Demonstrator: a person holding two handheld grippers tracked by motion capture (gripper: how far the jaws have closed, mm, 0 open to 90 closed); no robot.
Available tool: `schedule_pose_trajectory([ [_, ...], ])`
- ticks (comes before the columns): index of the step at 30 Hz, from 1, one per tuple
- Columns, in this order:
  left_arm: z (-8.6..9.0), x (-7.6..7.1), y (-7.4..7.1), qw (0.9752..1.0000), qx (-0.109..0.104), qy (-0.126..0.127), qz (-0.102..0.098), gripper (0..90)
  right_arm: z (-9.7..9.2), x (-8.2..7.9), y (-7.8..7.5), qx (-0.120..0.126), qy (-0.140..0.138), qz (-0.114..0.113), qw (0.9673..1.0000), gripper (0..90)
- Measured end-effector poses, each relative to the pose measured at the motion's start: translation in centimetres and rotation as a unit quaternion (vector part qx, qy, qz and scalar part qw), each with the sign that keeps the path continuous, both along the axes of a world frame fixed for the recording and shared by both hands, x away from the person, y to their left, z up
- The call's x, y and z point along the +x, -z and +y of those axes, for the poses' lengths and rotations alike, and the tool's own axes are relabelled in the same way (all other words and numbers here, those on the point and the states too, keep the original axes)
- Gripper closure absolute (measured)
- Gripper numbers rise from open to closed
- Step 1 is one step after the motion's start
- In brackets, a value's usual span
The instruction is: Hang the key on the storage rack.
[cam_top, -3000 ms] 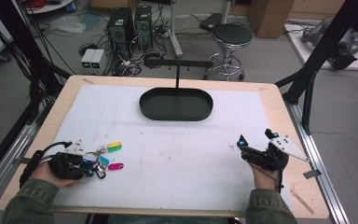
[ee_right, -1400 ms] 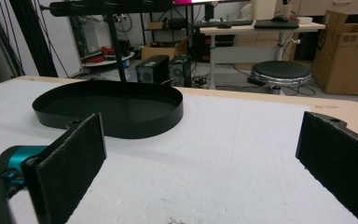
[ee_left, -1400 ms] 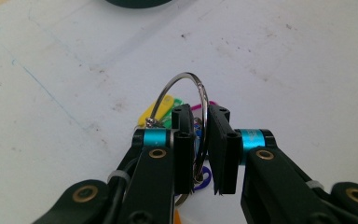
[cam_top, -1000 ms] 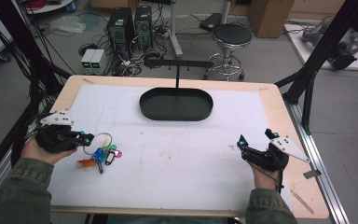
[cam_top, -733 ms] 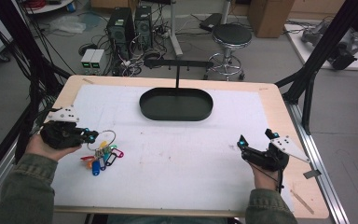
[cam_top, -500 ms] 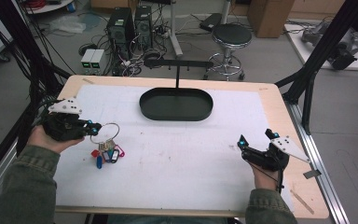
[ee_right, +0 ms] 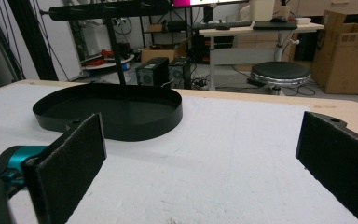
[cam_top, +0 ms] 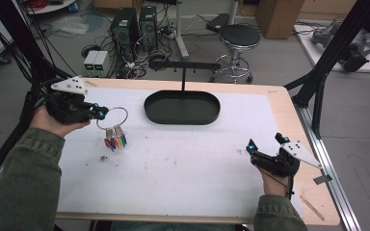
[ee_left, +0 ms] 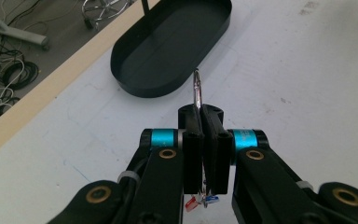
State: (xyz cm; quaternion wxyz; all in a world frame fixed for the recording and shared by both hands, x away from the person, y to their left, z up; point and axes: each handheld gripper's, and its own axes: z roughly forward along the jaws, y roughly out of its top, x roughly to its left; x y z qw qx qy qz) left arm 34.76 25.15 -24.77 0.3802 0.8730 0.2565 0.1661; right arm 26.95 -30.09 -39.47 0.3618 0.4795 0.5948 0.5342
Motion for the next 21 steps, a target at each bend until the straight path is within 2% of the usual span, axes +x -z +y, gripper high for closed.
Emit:
schedule_pose_trajectory([
  [3,0.0,0.6,-0.6,1.0000,-0.004,0.001,0.000,86.6,-0.2,-0.2,-0.1,0.005,0.005,-0.003,1.0000,0.5],
  [8,-0.3,1.4,-1.3,1.0000,0.002,0.009,0.000,86.6,-0.5,-0.3,-0.1,0.011,0.010,-0.003,0.9999,0.5],
  [12,-0.9,2.0,-1.5,0.9999,0.002,0.014,-0.005,86.6,-0.5,-0.3,-0.1,0.013,0.009,-0.004,0.9999,0.5],
  [17,-1.5,2.7,-1.6,0.9997,-0.013,0.020,-0.007,86.6,-0.5,-0.3,-0.1,0.012,0.008,-0.004,0.9999,0.5],
  [21,-2.1,3.4,-1.8,0.9997,-0.010,0.022,-0.007,86.6,-0.5,-0.4,-0.1,0.012,0.009,-0.004,0.9999,0.5],
])
